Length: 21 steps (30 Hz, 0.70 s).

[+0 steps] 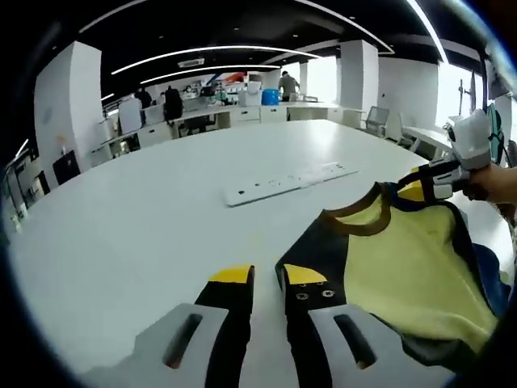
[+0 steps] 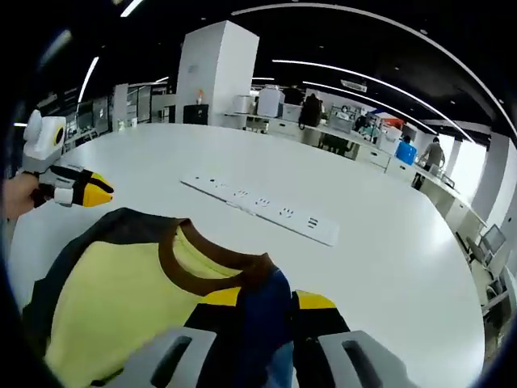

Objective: Fold the garment on the visible template until the final outline fits inside the template.

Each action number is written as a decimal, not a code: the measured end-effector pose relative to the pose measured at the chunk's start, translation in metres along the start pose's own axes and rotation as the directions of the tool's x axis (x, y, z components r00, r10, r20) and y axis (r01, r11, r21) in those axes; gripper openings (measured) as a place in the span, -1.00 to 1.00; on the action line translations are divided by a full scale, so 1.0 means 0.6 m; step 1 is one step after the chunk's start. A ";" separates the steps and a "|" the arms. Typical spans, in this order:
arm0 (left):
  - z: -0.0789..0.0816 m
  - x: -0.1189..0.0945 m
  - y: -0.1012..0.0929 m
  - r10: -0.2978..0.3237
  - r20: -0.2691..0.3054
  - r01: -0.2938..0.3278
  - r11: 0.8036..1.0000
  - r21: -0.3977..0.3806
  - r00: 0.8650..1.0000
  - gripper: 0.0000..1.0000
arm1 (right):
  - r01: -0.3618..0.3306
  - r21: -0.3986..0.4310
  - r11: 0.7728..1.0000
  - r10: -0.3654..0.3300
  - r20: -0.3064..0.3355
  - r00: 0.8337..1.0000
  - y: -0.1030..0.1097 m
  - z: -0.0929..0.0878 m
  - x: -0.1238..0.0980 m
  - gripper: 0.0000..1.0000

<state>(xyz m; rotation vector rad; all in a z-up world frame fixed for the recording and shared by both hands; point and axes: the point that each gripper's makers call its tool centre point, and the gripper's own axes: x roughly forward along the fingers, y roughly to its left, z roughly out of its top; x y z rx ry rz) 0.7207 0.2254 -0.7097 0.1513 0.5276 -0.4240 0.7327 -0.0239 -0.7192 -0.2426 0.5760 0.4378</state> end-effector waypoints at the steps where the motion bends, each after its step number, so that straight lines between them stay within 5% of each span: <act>1: 0.002 -0.007 -0.003 -0.004 -0.005 0.004 1.000 0.003 1.000 -0.61 | -0.012 0.008 1.000 0.013 -0.003 1.000 0.003 0.000 -0.005 -0.47; 5: 0.017 -0.033 -0.030 -0.060 0.023 0.060 0.998 0.011 0.998 -0.40 | -0.081 0.002 0.997 0.081 -0.004 0.997 0.026 0.001 -0.036 0.05; 7: 0.015 -0.045 -0.041 -0.074 -0.002 0.074 0.993 0.090 0.997 -0.25 | -0.113 -0.027 0.993 0.112 -0.011 0.994 0.038 -0.002 -0.056 0.25; 15: 0.013 -0.106 -0.100 -0.183 0.009 0.181 0.977 0.113 0.983 0.15 | -0.195 -0.009 0.981 0.195 0.010 0.981 0.072 -0.009 -0.137 0.42; 21: 0.001 -0.150 -0.139 -0.255 0.010 0.252 0.961 0.118 0.967 0.21 | -0.247 -0.043 0.968 0.247 -0.005 0.969 0.102 -0.027 -0.188 0.40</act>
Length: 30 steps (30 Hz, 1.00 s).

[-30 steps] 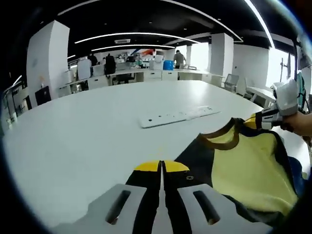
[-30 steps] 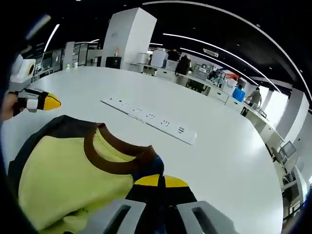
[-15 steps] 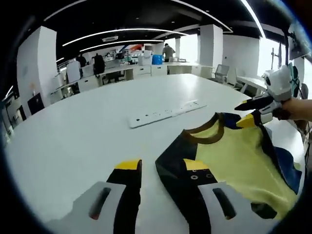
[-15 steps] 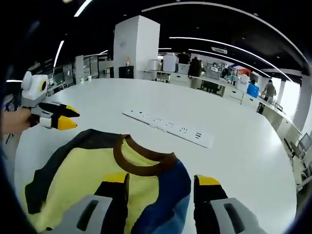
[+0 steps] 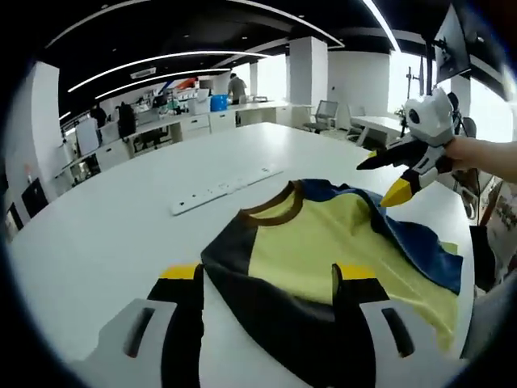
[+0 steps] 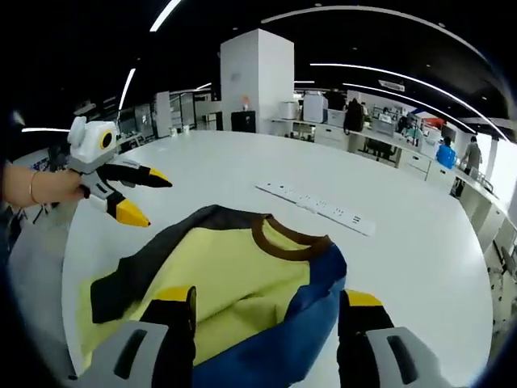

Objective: Fold the garment on the visible template until the final outline fits inside the template.

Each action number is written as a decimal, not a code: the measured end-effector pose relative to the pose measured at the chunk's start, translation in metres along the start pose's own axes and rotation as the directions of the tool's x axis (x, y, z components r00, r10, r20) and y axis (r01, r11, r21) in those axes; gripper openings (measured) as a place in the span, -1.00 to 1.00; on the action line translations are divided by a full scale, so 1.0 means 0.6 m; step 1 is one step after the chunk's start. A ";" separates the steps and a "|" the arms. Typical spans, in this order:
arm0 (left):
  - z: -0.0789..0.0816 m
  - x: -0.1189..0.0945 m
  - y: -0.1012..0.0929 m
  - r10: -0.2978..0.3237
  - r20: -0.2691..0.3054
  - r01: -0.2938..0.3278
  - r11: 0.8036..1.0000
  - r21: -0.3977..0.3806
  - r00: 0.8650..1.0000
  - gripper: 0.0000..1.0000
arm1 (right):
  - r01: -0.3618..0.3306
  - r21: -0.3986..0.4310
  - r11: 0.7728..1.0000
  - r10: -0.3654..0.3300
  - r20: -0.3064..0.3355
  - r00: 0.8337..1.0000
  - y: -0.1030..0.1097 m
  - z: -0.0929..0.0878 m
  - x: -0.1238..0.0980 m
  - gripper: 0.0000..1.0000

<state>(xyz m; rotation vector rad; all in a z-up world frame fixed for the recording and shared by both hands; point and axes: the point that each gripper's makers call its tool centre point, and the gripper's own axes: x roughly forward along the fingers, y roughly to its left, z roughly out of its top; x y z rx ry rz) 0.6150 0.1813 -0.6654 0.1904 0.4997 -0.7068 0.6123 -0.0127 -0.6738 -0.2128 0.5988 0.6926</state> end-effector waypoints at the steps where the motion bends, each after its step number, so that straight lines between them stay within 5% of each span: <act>1: -0.003 -0.007 -0.009 -0.004 0.000 0.004 1.000 0.009 1.000 0.20 | -0.018 -0.002 1.000 0.018 -0.006 1.000 0.010 -0.006 -0.007 0.39; 15: -0.064 -0.046 -0.095 -0.122 -0.024 0.122 0.992 0.022 0.992 -0.04 | -0.166 0.003 0.986 0.166 -0.108 0.980 0.119 -0.097 -0.049 0.29; 22: -0.110 -0.054 -0.141 -0.182 -0.091 0.188 0.979 0.074 0.979 -0.21 | -0.195 0.008 0.981 0.194 -0.155 0.969 0.144 -0.134 -0.054 0.22; 30: -0.141 -0.057 -0.170 -0.220 -0.144 0.236 0.966 0.103 0.965 -0.35 | -0.196 -0.015 0.981 0.188 -0.216 0.958 0.161 -0.173 -0.057 -0.09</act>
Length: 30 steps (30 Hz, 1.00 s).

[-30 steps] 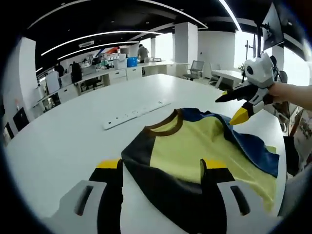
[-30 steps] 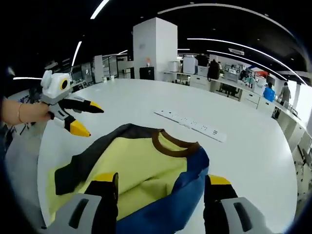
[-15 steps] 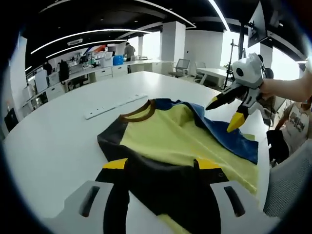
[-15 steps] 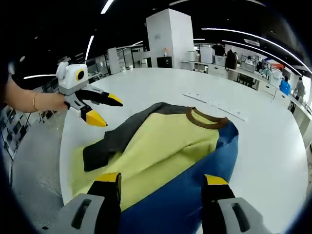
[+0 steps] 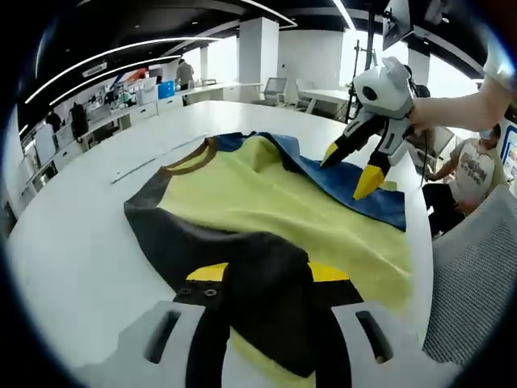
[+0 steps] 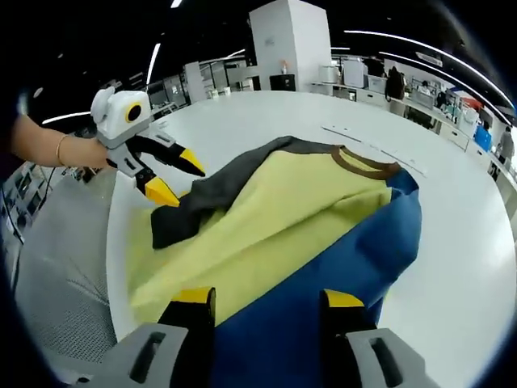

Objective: Fold the garment on the visible template until the final outline fits inside the template.

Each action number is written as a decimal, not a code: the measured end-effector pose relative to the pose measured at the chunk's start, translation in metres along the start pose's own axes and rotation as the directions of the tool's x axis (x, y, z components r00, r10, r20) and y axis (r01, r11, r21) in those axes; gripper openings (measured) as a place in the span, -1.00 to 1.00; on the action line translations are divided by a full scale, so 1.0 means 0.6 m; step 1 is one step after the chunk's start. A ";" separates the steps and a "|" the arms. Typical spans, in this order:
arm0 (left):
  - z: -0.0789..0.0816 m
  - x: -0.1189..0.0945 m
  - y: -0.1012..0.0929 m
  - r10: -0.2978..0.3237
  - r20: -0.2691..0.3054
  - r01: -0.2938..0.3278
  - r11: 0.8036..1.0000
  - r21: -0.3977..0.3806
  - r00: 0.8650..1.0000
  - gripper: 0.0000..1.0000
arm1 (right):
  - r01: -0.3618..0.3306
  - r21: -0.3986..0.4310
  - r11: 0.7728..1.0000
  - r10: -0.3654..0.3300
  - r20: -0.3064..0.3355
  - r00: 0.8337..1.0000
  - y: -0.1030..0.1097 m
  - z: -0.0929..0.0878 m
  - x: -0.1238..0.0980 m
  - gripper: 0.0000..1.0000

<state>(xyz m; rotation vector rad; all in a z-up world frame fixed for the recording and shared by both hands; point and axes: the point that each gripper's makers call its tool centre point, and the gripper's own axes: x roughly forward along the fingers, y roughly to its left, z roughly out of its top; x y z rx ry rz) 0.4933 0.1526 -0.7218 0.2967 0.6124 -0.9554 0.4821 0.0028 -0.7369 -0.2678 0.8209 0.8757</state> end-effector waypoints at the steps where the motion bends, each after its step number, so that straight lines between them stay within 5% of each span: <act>1: -0.004 0.002 -0.002 -0.002 -0.009 0.002 1.000 -0.001 1.000 -0.37 | 0.002 -0.011 1.000 -0.002 -0.012 1.000 0.000 -0.005 0.001 -0.15; 13: -0.051 0.016 0.014 0.051 -0.117 -0.049 0.999 0.022 0.992 -0.73 | 0.044 -0.106 0.993 -0.055 -0.101 0.993 -0.009 -0.037 0.016 -0.60; 21: -0.051 0.017 0.027 0.076 -0.120 -0.079 0.997 -0.024 0.990 -0.94 | 0.069 -0.144 0.987 -0.084 -0.097 0.992 -0.011 -0.035 0.016 -1.00; 30: -0.052 0.017 0.030 0.092 -0.129 -0.095 0.995 -0.024 0.987 -1.00 | 0.076 -0.166 0.983 -0.095 -0.112 0.989 -0.013 -0.035 0.017 -1.00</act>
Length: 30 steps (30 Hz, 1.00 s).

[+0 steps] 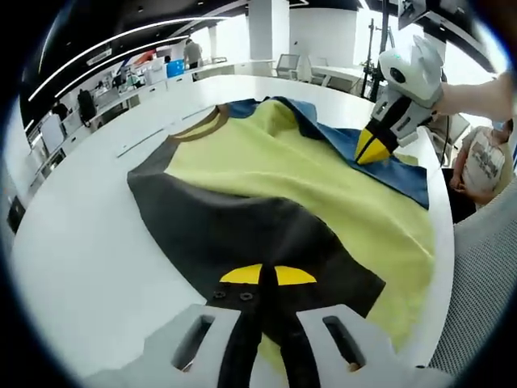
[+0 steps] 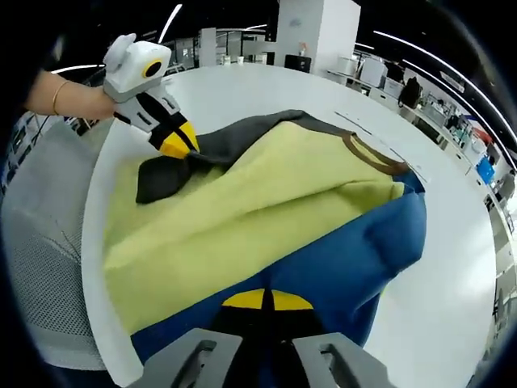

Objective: Fold the garment on the visible template until the final outline fits inside the template.

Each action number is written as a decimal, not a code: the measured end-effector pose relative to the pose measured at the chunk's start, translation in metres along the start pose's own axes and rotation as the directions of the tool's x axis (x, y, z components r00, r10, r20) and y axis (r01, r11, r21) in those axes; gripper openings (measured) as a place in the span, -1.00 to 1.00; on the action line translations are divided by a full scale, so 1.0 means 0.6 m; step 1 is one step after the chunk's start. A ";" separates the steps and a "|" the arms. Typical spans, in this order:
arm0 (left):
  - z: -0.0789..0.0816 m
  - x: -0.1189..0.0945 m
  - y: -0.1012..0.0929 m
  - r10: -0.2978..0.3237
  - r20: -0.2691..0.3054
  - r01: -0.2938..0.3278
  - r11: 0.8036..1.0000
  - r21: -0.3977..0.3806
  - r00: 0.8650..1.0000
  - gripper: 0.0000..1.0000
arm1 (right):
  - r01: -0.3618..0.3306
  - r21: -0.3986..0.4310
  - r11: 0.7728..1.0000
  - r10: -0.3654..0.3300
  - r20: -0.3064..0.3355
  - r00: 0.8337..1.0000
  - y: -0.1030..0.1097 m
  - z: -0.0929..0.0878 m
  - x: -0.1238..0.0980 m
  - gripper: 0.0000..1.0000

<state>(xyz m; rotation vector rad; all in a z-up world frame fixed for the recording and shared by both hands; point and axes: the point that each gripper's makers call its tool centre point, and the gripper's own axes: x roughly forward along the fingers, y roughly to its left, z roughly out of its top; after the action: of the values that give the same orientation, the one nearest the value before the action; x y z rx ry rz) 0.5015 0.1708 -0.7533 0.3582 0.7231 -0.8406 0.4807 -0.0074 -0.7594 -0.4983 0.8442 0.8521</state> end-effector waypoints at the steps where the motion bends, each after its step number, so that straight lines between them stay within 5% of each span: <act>1: 0.000 0.000 0.000 0.000 -0.002 0.000 1.000 0.003 1.000 -1.00 | 0.003 -0.003 1.000 -0.003 0.005 1.000 0.001 0.000 -0.001 -1.00; 12: 0.028 -0.041 0.006 0.014 0.017 -0.015 0.993 0.114 1.000 -1.00 | 0.045 0.082 0.996 -0.053 0.095 0.994 -0.017 0.027 -0.042 -1.00; 17: 0.040 -0.077 0.029 0.031 0.036 -0.034 0.994 0.100 0.999 -1.00 | 0.114 0.205 0.972 -0.147 0.151 0.978 -0.060 0.047 -0.085 -1.00; 21: 0.043 -0.105 0.059 0.072 0.043 -0.076 0.993 0.093 0.996 -1.00 | 0.170 0.220 0.960 -0.210 0.174 0.962 -0.096 0.055 -0.117 -1.00; 30: 0.002 -0.136 0.132 0.157 -0.034 -0.151 0.979 0.137 0.987 -1.00 | 0.254 0.378 0.890 -0.340 0.181 0.923 -0.176 0.048 -0.165 -1.00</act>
<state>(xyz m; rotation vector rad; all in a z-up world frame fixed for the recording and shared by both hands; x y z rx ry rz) 0.5272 0.2645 -0.6942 0.5478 0.6724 -0.7379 0.5425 -0.0934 -0.6566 -0.1965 0.6502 0.4500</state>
